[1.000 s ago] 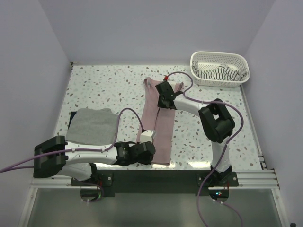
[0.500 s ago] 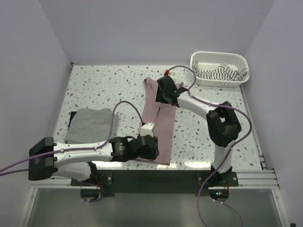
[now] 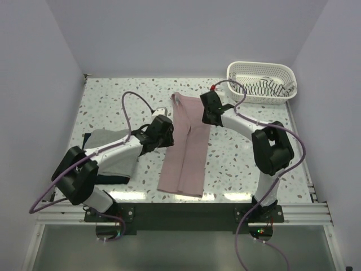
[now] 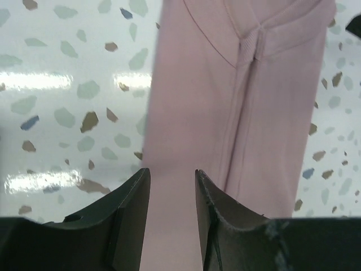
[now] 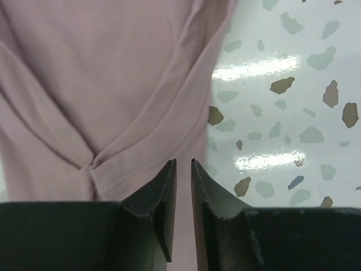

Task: Fold and stack the tank tops
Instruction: Fold the tank top

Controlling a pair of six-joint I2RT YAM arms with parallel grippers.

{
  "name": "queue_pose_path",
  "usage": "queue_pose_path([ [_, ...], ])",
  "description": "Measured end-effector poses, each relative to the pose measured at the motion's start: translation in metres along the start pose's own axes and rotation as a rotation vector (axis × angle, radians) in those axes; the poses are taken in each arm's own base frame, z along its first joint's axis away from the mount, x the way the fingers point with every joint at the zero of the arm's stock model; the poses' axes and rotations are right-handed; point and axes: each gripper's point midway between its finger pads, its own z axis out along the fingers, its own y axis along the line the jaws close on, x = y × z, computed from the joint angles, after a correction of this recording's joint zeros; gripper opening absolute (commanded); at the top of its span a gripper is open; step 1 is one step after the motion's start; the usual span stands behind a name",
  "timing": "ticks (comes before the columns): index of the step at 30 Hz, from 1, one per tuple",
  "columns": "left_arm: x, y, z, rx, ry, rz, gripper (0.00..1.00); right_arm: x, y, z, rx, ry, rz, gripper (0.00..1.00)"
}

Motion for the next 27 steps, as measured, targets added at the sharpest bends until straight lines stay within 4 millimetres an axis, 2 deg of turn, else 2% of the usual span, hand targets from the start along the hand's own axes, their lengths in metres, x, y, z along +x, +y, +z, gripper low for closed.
queue_pose_path([
  [4, -0.023, 0.014, 0.028, -0.041, -0.003, -0.011, 0.41, 0.016, -0.016, 0.026, 0.056, 0.06, -0.029, 0.18],
  [7, -0.041, 0.016, 0.047, -0.052, -0.024, -0.025, 0.41, 0.02, -0.014, 0.042, 0.071, 0.088, -0.059, 0.15],
  [10, -0.054, 0.021, 0.062, -0.064, -0.036, -0.042, 0.41, 0.017, -0.005, 0.059, 0.07, 0.09, -0.079, 0.13],
  [18, -0.091, 0.041, 0.095, -0.128, -0.086, -0.113, 0.41, -0.011, 0.023, 0.088, 0.032, 0.036, -0.11, 0.14],
  [21, -0.105, 0.053, 0.105, -0.158, -0.115, -0.153, 0.4, -0.02, 0.035, 0.095, 0.001, 0.017, -0.115, 0.16],
  [24, -0.121, 0.07, 0.118, -0.185, -0.141, -0.197, 0.33, -0.022, 0.04, 0.098, -0.019, 0.01, -0.118, 0.23],
  [27, -0.144, 0.088, 0.141, -0.21, -0.17, -0.244, 0.25, -0.023, 0.041, 0.098, -0.03, 0.009, -0.118, 0.31],
])
